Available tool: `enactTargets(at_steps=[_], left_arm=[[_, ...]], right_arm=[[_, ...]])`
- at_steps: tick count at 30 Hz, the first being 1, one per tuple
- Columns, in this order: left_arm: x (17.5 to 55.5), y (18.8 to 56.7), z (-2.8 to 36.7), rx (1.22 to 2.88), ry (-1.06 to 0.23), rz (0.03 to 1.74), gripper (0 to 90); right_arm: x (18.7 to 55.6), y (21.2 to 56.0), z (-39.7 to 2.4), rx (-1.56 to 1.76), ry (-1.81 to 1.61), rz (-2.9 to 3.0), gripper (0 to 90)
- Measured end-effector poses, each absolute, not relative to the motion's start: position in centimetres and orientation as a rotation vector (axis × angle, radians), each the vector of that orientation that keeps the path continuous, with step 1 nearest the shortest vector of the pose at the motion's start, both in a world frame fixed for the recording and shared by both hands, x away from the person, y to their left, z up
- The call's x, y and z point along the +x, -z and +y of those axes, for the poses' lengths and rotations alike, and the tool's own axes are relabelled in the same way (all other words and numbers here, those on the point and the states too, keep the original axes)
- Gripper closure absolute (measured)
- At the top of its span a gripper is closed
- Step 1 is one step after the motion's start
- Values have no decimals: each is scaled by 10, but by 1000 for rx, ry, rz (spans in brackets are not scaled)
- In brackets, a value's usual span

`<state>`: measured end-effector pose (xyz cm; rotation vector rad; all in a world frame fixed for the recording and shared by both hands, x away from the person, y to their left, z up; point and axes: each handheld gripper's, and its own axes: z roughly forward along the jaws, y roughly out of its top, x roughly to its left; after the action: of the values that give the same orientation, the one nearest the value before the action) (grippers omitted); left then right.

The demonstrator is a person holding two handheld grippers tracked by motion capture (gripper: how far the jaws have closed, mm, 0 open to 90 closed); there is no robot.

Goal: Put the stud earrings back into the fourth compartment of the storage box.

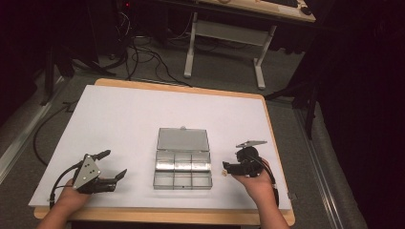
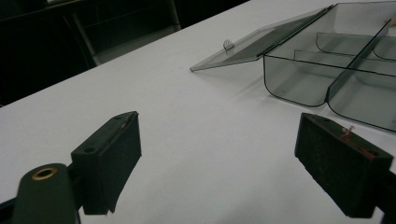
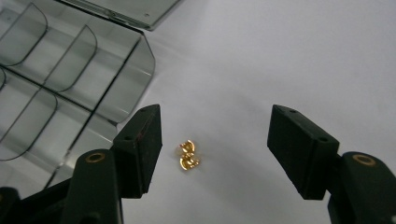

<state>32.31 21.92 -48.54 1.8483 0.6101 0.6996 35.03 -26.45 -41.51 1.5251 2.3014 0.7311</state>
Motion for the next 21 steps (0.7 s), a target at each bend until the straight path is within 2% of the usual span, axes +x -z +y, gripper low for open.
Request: enactTargets(at_steps=[7, 9, 10, 21], left_arm=[[325, 485, 219, 1867, -680, 607, 149], [324, 485, 219, 1869, -684, 603, 149], [324, 485, 219, 1870, -690, 599, 149], [322, 485, 218, 1867, -705, 597, 149]], right_arm=[[349, 416, -278, 1558, -707, 2308, 386], [348, 417, -279, 1560, -699, 2322, 402], [349, 417, -280, 1557, -694, 2343, 439], [352, 420, -278, 1572, -610, 2430, 453]])
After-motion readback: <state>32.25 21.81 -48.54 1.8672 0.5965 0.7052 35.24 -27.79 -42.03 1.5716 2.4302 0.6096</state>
